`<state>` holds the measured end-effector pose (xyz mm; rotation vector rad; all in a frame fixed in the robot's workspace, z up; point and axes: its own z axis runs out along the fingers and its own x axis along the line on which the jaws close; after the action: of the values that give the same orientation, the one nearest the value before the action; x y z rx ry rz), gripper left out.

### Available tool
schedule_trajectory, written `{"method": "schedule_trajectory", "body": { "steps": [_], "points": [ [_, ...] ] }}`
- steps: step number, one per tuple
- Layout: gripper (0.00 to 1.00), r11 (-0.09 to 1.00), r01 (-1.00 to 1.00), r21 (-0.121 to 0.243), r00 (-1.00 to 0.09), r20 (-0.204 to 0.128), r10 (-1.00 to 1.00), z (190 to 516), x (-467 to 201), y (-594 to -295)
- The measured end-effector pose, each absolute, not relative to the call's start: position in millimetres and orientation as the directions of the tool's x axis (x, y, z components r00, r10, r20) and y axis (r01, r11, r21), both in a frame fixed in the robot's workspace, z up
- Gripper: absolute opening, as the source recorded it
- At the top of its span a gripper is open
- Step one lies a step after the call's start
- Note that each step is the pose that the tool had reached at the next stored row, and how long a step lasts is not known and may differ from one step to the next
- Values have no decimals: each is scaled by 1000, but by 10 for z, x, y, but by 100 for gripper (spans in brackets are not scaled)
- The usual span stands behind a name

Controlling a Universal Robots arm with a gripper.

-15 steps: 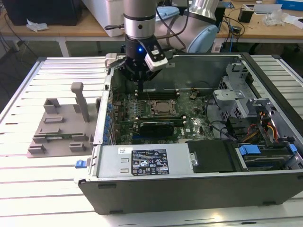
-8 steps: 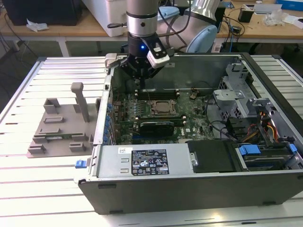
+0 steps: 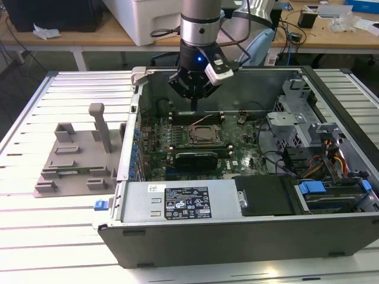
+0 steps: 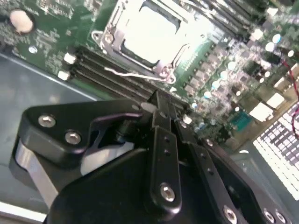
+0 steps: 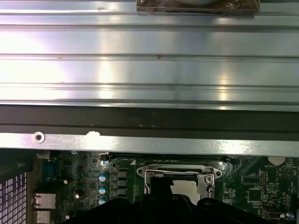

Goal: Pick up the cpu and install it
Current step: 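Install the first cpu locking lever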

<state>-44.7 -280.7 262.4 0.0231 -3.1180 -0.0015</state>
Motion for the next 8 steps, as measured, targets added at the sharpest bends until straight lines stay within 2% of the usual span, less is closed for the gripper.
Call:
{"method": "schedule_trajectory", "body": {
  "steps": [3,5,8],
  "points": [
    [11,1000,-15,2,-1000,24,-15,2623,-446,-2806],
    [11,1000,-15,25,-1000,23,-15,2602,-446,-2828],
    [11,999,-15,30,-1000,23,-16,2542,-446,-2865]
  ]
}}
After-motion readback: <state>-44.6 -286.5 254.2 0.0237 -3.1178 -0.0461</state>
